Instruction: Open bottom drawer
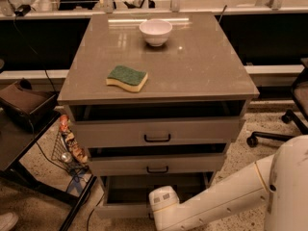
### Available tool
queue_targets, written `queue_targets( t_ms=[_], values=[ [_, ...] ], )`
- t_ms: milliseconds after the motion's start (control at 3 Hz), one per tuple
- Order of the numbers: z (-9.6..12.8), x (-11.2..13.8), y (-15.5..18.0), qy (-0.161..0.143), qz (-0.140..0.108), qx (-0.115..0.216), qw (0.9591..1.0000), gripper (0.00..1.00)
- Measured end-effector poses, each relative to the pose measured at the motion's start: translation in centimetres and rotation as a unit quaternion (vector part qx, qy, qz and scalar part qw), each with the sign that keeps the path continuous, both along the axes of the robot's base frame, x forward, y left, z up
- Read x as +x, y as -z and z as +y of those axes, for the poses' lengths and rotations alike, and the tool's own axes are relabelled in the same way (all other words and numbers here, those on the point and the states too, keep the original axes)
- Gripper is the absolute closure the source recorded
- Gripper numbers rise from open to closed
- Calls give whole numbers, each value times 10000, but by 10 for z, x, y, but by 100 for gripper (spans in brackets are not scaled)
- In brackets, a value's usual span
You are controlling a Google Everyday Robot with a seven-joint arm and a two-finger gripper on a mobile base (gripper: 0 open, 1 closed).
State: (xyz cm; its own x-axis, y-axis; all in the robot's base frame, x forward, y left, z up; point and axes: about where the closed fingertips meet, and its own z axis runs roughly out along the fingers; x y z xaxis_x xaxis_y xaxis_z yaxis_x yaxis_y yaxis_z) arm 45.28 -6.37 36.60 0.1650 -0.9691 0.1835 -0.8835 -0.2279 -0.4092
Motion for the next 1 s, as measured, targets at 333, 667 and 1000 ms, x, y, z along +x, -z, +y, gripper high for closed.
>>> queue_targets(
  t_ms=[333, 667, 1000],
  values=[
    [0, 0, 0, 0, 0, 0, 10000, 100],
    [-13, 22, 11, 128, 48, 184, 9997, 100],
    [-41, 63, 29, 351, 120, 463, 9982, 100]
  ],
)
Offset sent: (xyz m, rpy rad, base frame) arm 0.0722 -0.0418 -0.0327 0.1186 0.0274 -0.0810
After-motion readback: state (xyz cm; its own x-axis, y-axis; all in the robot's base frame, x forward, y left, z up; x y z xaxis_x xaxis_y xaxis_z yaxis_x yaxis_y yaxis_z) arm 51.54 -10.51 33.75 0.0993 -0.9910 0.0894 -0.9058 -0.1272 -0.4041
